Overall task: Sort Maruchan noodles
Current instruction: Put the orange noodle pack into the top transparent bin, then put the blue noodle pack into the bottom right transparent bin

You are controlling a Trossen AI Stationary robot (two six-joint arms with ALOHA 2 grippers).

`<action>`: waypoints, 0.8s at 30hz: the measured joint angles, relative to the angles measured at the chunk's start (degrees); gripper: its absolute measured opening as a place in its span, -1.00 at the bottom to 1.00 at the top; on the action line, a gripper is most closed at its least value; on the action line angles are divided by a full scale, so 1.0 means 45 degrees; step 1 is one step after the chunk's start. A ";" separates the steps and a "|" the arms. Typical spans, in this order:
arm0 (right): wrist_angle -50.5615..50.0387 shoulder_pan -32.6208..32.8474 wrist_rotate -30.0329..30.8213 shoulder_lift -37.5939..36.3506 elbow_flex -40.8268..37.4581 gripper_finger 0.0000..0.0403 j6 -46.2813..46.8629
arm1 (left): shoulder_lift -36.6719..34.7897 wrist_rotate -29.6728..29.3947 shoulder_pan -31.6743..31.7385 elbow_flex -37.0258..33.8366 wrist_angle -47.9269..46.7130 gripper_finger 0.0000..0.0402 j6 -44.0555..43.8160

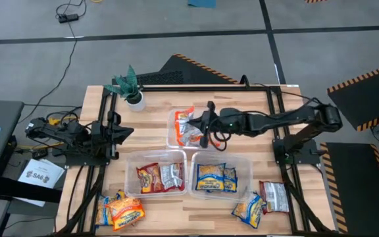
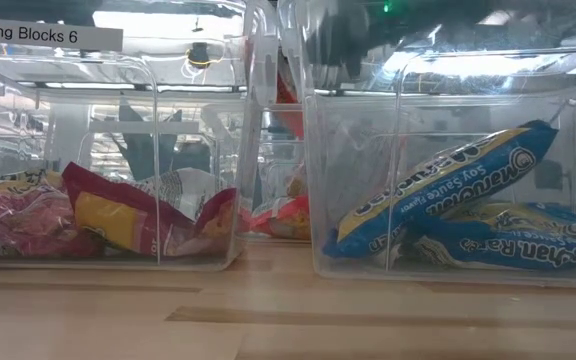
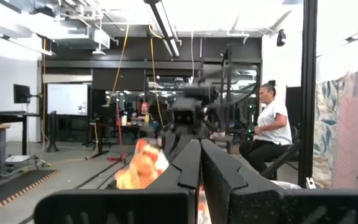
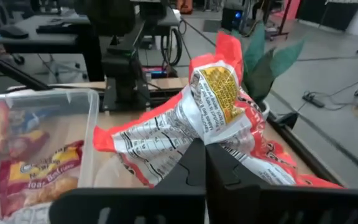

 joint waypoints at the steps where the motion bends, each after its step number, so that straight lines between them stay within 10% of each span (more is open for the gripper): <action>1: 0.0237 -0.0084 -0.0143 0.0064 -0.0152 -0.94 0.0116 | 0.0000 0.0000 0.0000 0.0000 0.0106 -1.00 0.0120; 14: 0.0940 -0.0091 -0.0177 0.0690 -0.0204 -0.62 0.0961 | 0.0000 -0.0015 -0.0003 0.0000 0.0259 -1.00 0.0405; 24: -0.1438 0.0266 -0.0172 -0.1884 -0.0194 0.08 0.0983 | 0.0000 -0.0015 -0.0001 0.0000 0.0034 -1.00 0.0287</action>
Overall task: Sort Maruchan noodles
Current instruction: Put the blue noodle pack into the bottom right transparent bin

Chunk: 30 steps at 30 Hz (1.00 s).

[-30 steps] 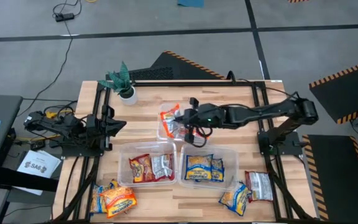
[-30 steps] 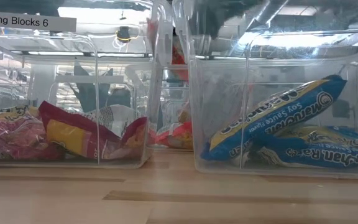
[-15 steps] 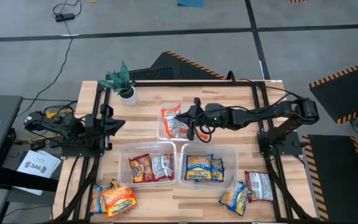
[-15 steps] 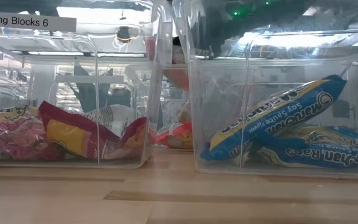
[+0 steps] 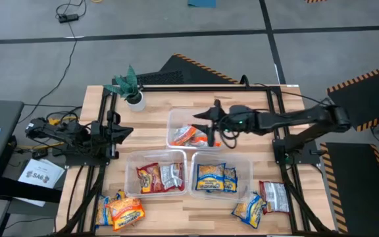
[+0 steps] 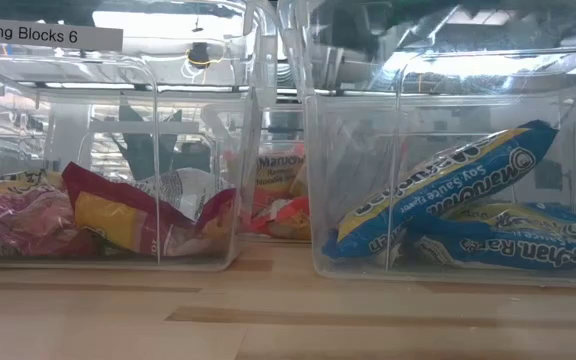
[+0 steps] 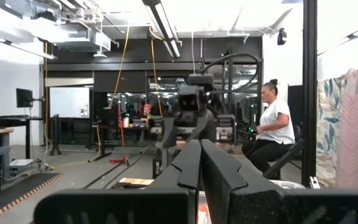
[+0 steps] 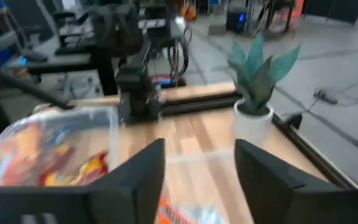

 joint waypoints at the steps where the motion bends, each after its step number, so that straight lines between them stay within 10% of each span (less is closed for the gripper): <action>1: -0.0712 0.0127 0.0000 -0.0424 0.0000 0.14 0.0118 | 0.0000 0.0000 -0.0003 0.0000 -0.0003 -1.00 -0.0001; 16: -0.8718 0.4071 -0.1583 -0.5846 0.0000 0.27 0.8236 | 0.0000 0.0000 -0.0002 0.0000 -0.0109 -1.00 -0.0015; 30: -0.9695 1.2509 0.0097 -0.4026 0.0000 0.27 2.1042 | 0.0000 -0.0004 -0.0003 0.0000 -0.0284 -1.00 -0.0019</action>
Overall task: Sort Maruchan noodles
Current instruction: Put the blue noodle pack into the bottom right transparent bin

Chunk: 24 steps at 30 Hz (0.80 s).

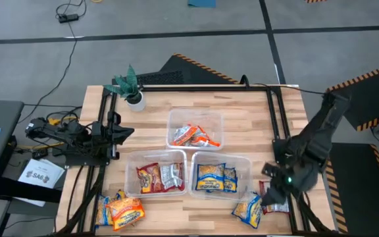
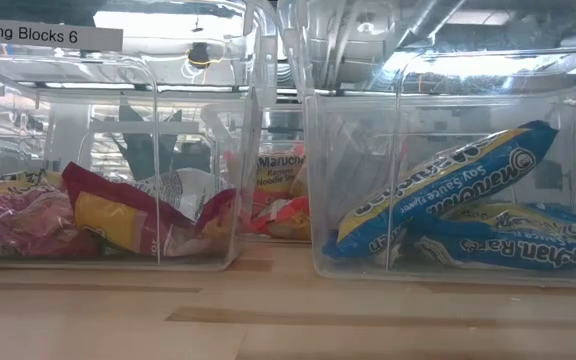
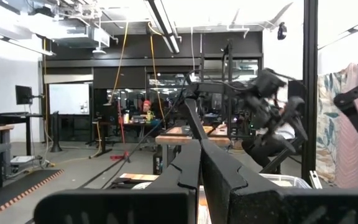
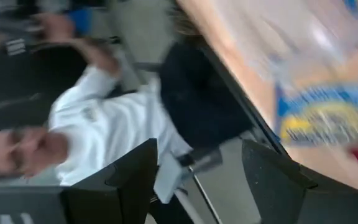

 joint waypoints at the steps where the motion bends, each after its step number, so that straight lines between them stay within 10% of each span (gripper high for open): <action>1: -0.0264 0.0376 0.0119 0.0290 0.0000 0.27 0.0912 | 0.0000 -0.0001 0.0004 0.0000 0.0004 -1.00 0.0000; 8: -0.2416 0.1724 -0.0699 0.2274 0.0000 0.27 0.4000 | 0.0000 -0.0001 0.0004 0.0000 0.0014 -1.00 0.0190; 24: -0.3042 0.1655 -0.1406 0.5811 0.0000 0.27 0.2191 | 0.0000 -0.0001 0.0003 0.0000 0.0015 -1.00 0.0845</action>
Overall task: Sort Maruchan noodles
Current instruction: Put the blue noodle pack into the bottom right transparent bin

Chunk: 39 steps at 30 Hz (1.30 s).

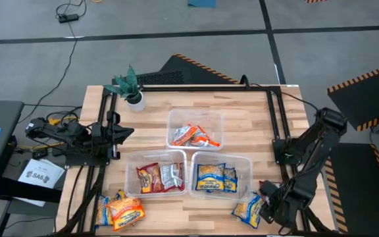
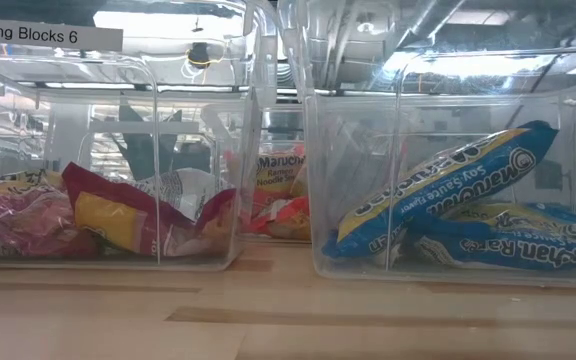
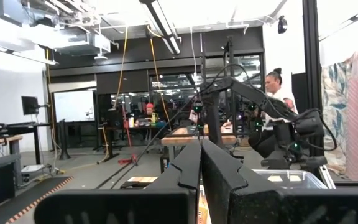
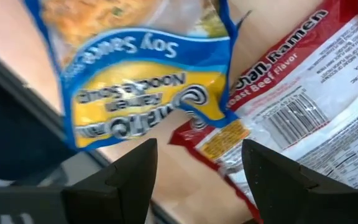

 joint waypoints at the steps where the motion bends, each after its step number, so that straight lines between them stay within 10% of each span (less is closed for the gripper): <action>1: -0.0061 -0.0036 -0.0033 0.0153 -0.0002 0.27 0.0003 | 0.0000 0.0000 0.0001 0.0000 -0.0001 -1.00 0.0000; 39: 0.0208 -0.0231 0.0653 0.1286 -0.0058 0.06 0.0468 | 0.0000 0.0000 0.0001 0.0000 0.0028 -1.00 0.0263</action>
